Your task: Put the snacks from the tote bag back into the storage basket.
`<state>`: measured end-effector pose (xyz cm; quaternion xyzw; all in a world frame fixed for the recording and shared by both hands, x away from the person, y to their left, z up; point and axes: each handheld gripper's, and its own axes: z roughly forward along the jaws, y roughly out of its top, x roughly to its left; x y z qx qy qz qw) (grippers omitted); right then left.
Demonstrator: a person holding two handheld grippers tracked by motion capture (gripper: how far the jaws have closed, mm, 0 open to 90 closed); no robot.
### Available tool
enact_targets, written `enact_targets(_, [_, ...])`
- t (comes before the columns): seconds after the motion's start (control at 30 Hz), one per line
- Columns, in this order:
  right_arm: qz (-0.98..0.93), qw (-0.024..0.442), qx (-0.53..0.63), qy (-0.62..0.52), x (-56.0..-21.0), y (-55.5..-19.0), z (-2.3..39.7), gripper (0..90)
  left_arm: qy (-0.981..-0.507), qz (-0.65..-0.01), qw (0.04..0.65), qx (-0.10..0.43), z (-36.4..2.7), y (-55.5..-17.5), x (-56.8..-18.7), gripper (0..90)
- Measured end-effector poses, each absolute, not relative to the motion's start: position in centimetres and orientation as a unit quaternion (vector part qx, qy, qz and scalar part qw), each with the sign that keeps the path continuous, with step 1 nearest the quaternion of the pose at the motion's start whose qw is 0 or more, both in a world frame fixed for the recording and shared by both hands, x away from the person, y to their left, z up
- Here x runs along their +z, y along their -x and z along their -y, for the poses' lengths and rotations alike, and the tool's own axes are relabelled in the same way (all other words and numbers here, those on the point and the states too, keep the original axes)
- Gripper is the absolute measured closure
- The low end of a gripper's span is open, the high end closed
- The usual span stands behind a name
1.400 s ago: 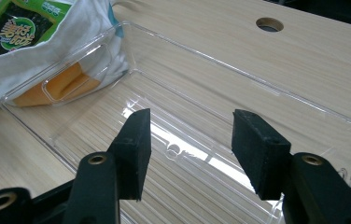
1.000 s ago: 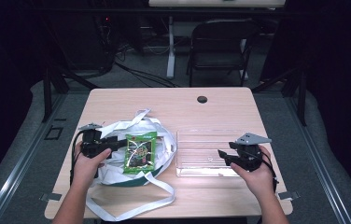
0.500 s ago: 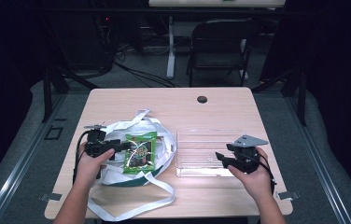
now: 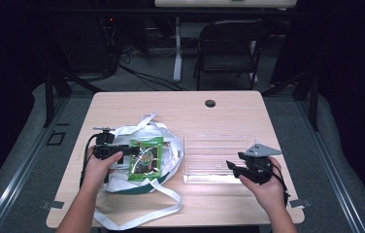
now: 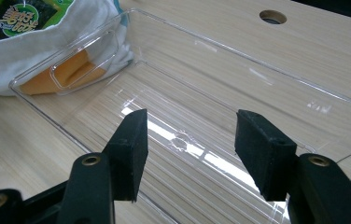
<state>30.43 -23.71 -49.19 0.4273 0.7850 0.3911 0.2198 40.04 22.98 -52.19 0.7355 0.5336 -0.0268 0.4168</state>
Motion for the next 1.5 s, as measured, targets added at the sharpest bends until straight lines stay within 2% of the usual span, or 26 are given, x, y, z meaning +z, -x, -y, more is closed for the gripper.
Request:
enact_targets(0.57, [-0.784, 0.221, 0.388, -0.432, -49.2, -30.0, 24.2, 44.2, -0.747, -0.532, 0.396, -0.044, -21.7, -40.9, -53.4, 35.6])
enact_targets(1.07, [-0.786, 0.220, 0.384, -0.431, -49.5, -30.1, 24.1, 44.2, -0.745, -0.530, 0.395, -0.090, -21.0, -41.4, -54.5, 38.6])
enact_targets(1.5, [-0.786, 0.220, 0.385, -0.431, -49.5, -30.1, 24.1, 44.2, -0.748, -0.523, 0.395, -0.101, -20.9, -41.4, -54.6, 47.4])
